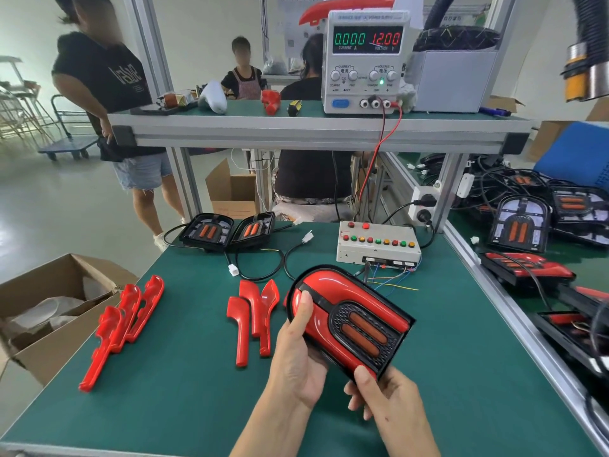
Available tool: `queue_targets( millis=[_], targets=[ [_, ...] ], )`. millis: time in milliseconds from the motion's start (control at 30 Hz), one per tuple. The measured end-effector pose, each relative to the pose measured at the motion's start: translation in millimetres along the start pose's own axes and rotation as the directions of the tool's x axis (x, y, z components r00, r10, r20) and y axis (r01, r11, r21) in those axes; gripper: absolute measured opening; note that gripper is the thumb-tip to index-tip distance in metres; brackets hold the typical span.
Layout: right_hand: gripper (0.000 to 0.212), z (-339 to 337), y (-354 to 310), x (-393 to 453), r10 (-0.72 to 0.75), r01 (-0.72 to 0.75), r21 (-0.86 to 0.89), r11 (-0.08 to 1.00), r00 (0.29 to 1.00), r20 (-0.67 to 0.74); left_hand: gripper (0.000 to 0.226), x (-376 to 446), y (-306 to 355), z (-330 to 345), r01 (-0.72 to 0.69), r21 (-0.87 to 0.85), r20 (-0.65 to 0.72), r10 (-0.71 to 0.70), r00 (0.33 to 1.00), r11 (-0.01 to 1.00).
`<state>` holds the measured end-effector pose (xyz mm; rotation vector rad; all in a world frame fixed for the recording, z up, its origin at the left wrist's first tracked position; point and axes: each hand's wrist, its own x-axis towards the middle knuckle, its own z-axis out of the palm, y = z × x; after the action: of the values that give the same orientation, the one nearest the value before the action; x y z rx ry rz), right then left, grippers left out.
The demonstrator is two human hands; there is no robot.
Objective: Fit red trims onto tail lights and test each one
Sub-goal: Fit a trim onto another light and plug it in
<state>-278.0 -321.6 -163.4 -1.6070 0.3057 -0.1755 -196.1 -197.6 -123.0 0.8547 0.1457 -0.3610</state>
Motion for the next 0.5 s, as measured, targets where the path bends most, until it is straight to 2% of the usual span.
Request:
queue_targets(
  millis=[200,367,500],
  targets=[
    [0.058,-3.1,-0.2,0.0,-0.008,0.005,-0.077,0.997,0.999,-0.047,0.067,-2.0,-4.5,5.5,-0.004,0.011,-0.008,0.004,1.000,1.000],
    [0.052,-2.3,-2.7,0.0,-0.003,-0.001,-0.123,0.992,1.000,-0.030,0.074,-2.4,-3.9,5.2,-0.038,0.038,-0.057,0.040,0.998,0.999],
    [0.051,-2.3,-1.3,-0.1,-0.003,-0.003,-0.111,0.994,0.999,-0.050,0.077,-1.1,-3.8,5.4,-0.072,0.057,0.007,0.071,0.997,0.996]
  ],
)
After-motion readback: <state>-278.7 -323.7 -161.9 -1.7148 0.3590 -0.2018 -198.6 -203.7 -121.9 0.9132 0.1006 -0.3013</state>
